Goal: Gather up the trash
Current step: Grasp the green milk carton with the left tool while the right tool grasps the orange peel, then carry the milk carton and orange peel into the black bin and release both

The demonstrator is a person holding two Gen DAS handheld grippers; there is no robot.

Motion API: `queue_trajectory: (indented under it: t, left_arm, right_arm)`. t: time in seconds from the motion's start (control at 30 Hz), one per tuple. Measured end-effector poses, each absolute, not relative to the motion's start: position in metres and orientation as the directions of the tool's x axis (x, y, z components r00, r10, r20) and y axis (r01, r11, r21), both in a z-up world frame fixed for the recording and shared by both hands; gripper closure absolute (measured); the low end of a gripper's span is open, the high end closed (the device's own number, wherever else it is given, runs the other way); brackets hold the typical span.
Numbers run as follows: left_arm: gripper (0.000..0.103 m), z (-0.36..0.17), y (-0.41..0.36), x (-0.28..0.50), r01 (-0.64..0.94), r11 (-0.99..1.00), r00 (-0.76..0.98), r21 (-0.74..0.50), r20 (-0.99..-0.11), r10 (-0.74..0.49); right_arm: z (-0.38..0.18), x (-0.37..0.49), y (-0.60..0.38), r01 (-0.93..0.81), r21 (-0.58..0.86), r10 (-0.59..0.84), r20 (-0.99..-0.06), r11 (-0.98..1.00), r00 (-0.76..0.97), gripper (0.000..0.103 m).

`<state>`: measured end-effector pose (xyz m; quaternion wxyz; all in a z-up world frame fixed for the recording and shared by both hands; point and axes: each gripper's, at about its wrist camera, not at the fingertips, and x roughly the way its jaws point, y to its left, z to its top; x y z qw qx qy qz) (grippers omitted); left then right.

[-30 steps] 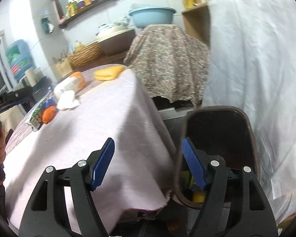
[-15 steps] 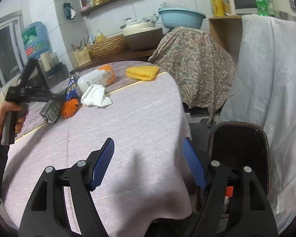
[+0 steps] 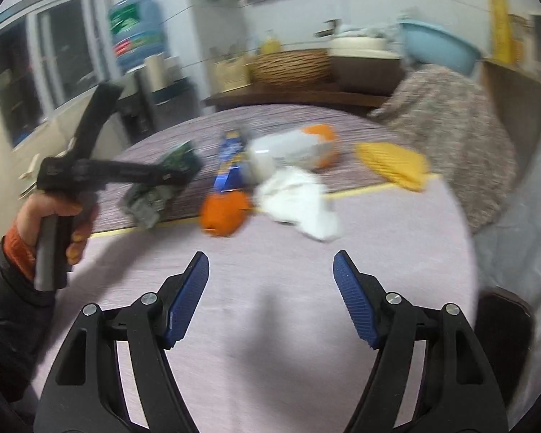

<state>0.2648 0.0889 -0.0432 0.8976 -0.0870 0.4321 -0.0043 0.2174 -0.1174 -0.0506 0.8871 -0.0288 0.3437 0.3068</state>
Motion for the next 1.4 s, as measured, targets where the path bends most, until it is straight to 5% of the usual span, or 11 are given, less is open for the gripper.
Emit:
queue_trajectory:
  t: [0.27,0.5,0.77,1.13,1.4]
  left_arm:
    - [0.052,-0.032,0.11,0.26,-0.092,0.973,0.674,-0.213,-0.732,-0.097]
    - [0.052,-0.028,0.118,0.259,-0.099,0.965,0.693,-0.243,-0.713,-0.108]
    - [0.052,-0.029,0.117,0.259,-0.085,0.963,0.697,-0.254,-0.707,-0.125]
    - [0.052,-0.018,0.099,0.253,0.006,0.966,0.705,-0.259,-0.684,-0.187]
    - [0.052,0.006,0.008,0.23,0.252,0.931,0.682,-0.264,-0.634,-0.365]
  right_arm:
    - [-0.08,0.252,-0.019,-0.58,0.082,0.427,-0.76,0.811,0.489,0.032]
    - [-0.092,0.277,0.0,-0.493,0.064,0.348,-0.786,0.868,0.511,0.033]
    - [-0.093,0.283,0.002,-0.478,0.08,0.351,-0.785,0.875,0.511,0.067]
    - [-0.07,0.208,-0.057,-0.531,0.214,0.513,-0.687,0.82,0.515,0.075]
    - [-0.056,0.15,-0.152,-0.409,0.164,0.419,-0.605,0.897,0.677,0.075]
